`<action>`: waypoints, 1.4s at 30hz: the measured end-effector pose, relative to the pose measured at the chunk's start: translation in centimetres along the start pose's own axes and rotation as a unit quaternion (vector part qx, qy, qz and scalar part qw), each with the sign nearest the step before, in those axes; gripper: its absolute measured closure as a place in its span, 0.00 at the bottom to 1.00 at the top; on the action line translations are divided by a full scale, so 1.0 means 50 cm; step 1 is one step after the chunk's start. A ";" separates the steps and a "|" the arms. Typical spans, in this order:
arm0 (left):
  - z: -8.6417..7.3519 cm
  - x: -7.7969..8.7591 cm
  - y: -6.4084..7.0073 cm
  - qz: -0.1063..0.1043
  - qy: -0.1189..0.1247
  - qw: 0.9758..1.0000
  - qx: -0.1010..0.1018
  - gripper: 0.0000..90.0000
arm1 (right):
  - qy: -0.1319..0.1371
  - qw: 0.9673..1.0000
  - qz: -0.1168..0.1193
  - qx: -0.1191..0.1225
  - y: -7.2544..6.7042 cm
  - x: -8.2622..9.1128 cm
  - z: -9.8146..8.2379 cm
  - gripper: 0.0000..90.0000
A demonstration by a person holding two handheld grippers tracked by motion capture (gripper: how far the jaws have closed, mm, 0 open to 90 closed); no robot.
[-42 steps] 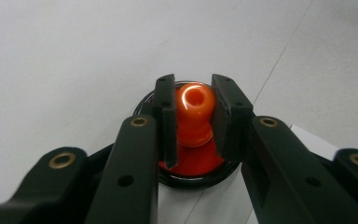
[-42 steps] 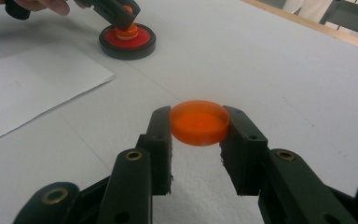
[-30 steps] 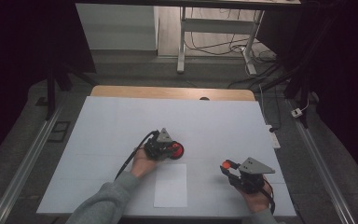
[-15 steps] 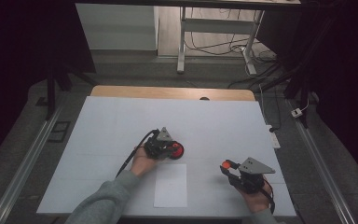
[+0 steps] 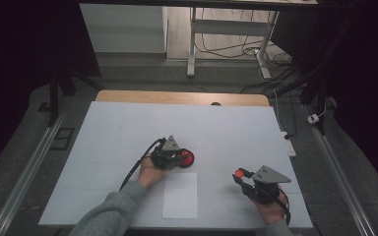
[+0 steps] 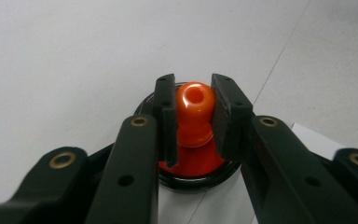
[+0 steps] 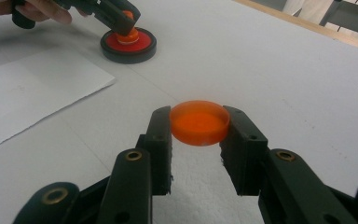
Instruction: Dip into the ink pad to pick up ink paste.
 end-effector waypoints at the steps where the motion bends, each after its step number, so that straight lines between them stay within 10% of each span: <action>1: -0.001 0.000 0.000 0.001 0.003 1.000 -0.001 0.81 | 0.000 1.000 0.000 0.000 0.000 0.000 0.000 0.72; 28: 0.001 0.002 0.003 0.008 0.006 1.000 -0.020 0.81 | 0.004 1.000 0.001 -0.001 0.002 0.001 0.003 0.72; 34: 0.033 0.047 -0.008 0.002 0.075 0.997 0.010 0.81 | 0.004 1.000 -0.001 -0.003 0.006 0.002 0.002 0.72; 42: 0.036 0.057 -0.014 -0.003 0.071 0.997 0.027 0.81 | 0.004 1.000 0.000 0.000 0.004 0.002 0.003 0.72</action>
Point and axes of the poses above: each handheld gripper's, and its own axes: x roughly backward along the jaws, z roughly out of its top, y roughly to its right, the point moved 3 cm from there along -x, roughly forward along the jaws, and after that the axes turned 10 degrees about -x, right-handed, at the moved point
